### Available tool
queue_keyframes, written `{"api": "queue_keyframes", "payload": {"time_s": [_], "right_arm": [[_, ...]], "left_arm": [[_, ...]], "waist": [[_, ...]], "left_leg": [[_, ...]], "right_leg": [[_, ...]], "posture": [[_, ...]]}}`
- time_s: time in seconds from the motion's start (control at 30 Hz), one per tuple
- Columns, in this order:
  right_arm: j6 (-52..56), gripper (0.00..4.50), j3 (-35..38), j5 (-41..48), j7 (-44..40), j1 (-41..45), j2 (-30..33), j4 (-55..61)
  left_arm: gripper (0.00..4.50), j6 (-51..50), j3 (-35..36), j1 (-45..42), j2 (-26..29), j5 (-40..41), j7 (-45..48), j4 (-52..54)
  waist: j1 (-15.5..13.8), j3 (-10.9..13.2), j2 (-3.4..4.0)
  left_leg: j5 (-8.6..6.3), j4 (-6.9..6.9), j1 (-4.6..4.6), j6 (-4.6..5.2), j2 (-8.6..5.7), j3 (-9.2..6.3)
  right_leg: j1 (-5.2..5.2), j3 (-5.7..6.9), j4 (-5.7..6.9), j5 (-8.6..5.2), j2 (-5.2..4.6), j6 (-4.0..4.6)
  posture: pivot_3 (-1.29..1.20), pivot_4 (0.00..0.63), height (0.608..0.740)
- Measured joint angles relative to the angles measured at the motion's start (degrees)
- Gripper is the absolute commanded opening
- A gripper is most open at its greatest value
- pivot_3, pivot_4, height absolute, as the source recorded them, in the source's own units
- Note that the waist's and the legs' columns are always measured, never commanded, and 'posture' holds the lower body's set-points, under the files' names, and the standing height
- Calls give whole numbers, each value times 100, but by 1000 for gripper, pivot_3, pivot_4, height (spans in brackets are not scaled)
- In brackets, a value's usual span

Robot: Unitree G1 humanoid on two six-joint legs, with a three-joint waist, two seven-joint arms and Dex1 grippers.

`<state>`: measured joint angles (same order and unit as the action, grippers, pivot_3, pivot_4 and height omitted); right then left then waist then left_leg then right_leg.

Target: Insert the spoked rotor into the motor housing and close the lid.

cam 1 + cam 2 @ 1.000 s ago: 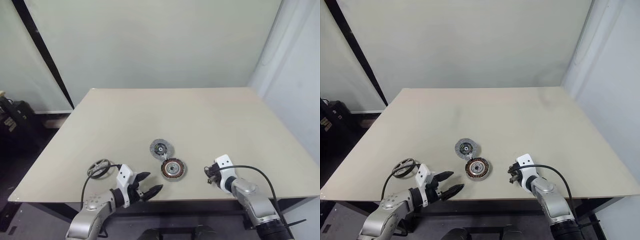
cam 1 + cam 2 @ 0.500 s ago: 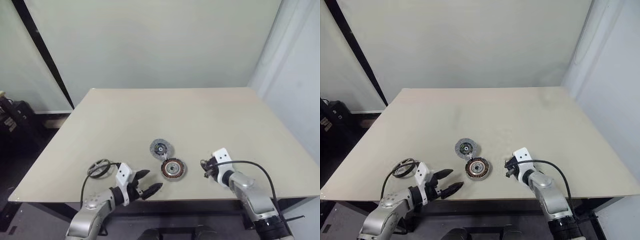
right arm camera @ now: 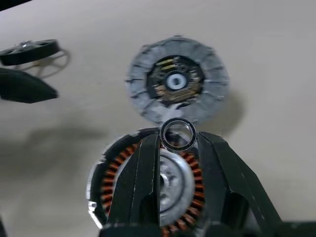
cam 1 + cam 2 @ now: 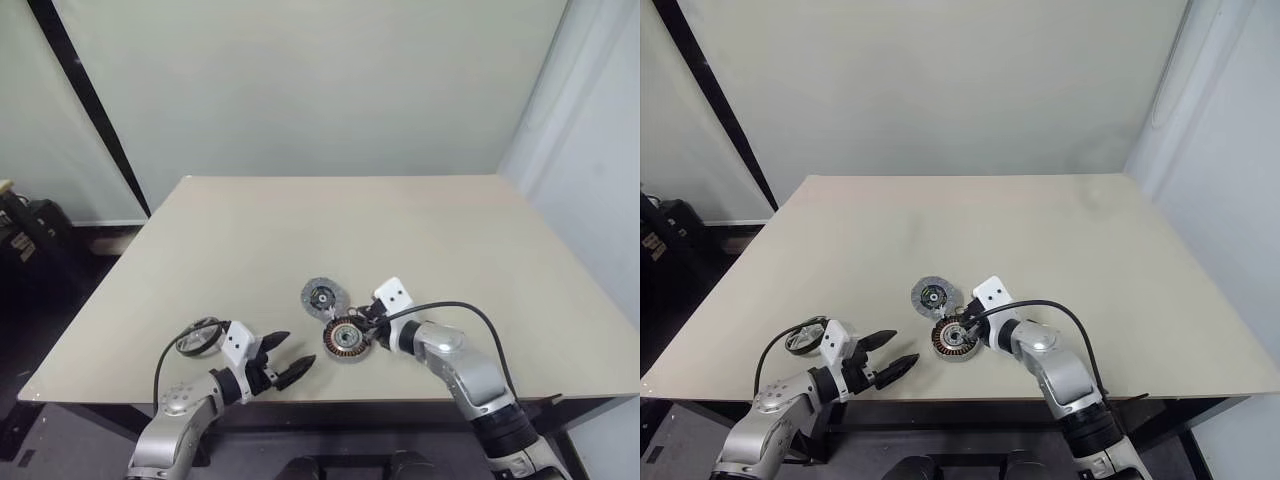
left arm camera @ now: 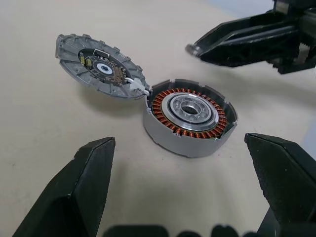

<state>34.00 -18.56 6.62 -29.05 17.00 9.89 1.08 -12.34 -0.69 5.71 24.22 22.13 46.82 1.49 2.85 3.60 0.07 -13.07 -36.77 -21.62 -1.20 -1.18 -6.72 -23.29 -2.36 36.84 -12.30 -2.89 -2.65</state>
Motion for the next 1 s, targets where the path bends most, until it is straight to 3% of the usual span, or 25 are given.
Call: {"api": "queue_keyframes", "payload": {"time_s": [1.0], "right_arm": [[-60, 790, -360, -232, -116, 10, -17, -621]], "left_arm": [[4500, 40, 5, 50, 20, -1, -12, 0]], "waist": [[1, 0, 0]], "left_leg": [[0, 1, 1, 0, 0, 0]], "right_leg": [[-1, 1, 3, 0, 1, 0]], "posture": [[0, 0, 740]]}}
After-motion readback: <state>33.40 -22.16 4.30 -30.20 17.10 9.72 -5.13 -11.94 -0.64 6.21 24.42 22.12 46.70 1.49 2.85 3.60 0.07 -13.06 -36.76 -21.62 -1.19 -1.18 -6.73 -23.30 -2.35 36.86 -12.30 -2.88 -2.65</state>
